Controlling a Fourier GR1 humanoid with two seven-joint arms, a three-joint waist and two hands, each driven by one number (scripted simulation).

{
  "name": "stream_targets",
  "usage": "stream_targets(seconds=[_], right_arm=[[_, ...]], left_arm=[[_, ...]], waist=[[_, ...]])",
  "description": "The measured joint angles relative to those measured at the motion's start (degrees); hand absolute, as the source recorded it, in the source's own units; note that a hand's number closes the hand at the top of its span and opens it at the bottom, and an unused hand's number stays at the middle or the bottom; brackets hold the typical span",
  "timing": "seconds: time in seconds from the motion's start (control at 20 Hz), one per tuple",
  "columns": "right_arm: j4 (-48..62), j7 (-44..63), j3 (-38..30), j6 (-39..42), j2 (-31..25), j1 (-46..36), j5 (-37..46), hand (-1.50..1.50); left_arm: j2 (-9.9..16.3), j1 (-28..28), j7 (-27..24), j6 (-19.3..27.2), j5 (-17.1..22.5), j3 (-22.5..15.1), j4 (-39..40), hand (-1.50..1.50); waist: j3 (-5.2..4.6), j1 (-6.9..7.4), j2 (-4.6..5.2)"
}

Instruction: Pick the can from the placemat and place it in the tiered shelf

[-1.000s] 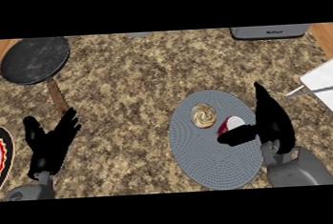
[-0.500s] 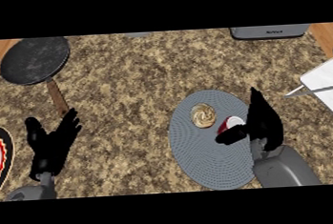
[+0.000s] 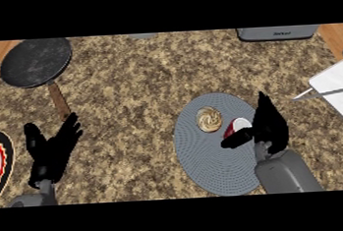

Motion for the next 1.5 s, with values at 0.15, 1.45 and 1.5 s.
stream_targets(seconds=[0.15, 1.45, 1.5], right_arm=[[2.22, -1.32, -1.79, -0.13, 1.48, -1.24, 1.07, -1.50], [8.81, -5.84, -8.70, -5.07, 5.04, -8.01, 6.88, 1.50], [8.65, -5.48, -9.76, -5.64, 4.62, -9.40, 8.10, 1.50]], left_arm=[[-0.72, 0.46, 0.67, 0.10, -0.61, -0.20, -0.88, 0.00], [-2.32, -0.89, 1.21, -2.43, -2.16, 3.15, 0.36, 0.00], [-2.35, -1.20, 1.61, -2.26, -2.27, 3.12, 0.41, 0.00]], waist=[[-0.09, 0.05, -0.12], [0.07, 0.02, 0.28], [0.08, 0.00, 0.27]])
